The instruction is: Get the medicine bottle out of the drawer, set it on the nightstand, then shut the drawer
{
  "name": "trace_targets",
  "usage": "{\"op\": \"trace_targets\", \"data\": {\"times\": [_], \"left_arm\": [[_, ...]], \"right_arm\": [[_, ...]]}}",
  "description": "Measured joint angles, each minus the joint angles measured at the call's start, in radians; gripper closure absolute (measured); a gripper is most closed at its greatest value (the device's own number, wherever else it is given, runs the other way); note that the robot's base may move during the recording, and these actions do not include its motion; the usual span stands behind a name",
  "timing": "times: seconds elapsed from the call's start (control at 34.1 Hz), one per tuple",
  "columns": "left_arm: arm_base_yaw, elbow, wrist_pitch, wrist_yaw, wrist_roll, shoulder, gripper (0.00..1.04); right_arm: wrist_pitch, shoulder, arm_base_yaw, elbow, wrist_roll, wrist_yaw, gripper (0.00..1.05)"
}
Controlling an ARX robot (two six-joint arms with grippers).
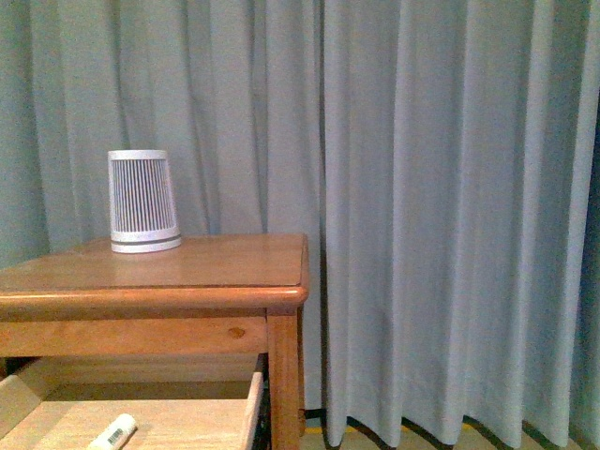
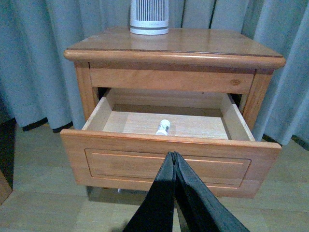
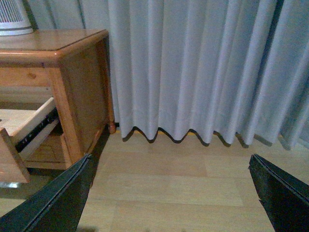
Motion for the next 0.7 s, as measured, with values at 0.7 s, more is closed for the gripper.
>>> {"op": "trace_targets", "data": {"times": [0.7], "left_arm": [[0.0, -0.043, -0.214, 0.002, 0.001, -0.258, 0.66]], "right_arm": [[0.0, 0.0, 0.0, 0.0, 0.0, 0.001, 0.07]]}}
